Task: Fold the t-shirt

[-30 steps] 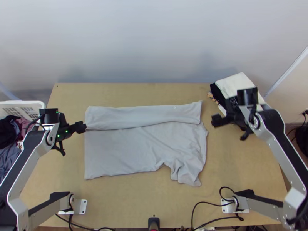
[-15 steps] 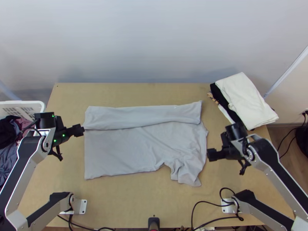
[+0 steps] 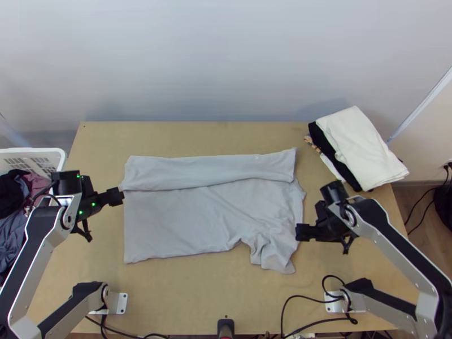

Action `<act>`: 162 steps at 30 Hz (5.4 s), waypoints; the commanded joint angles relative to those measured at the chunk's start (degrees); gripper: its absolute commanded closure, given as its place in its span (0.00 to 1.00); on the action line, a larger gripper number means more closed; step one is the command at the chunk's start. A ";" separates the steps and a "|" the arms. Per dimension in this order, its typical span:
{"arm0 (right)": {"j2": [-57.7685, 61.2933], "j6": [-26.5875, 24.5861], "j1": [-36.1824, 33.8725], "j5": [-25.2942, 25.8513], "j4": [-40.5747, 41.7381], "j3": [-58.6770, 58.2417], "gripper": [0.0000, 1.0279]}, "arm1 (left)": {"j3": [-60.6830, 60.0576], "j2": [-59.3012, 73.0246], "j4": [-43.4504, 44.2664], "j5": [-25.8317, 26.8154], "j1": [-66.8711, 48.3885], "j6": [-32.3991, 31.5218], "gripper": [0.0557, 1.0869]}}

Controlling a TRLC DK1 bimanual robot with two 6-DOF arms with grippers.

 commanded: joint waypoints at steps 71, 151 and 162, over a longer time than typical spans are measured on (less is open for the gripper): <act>11.71 -0.71 2.31 3.54 13.94 -2.43 0.97 | -9.84 9.38 -28.12 0.50 -9.26 33.23 0.28; 2.92 -5.02 -3.76 11.54 17.36 12.34 0.97 | 14.94 17.99 -18.36 12.45 5.15 28.57 0.96; 12.94 -5.46 -5.16 11.89 20.70 20.77 0.97 | 24.35 26.95 -15.99 12.45 5.50 24.35 0.96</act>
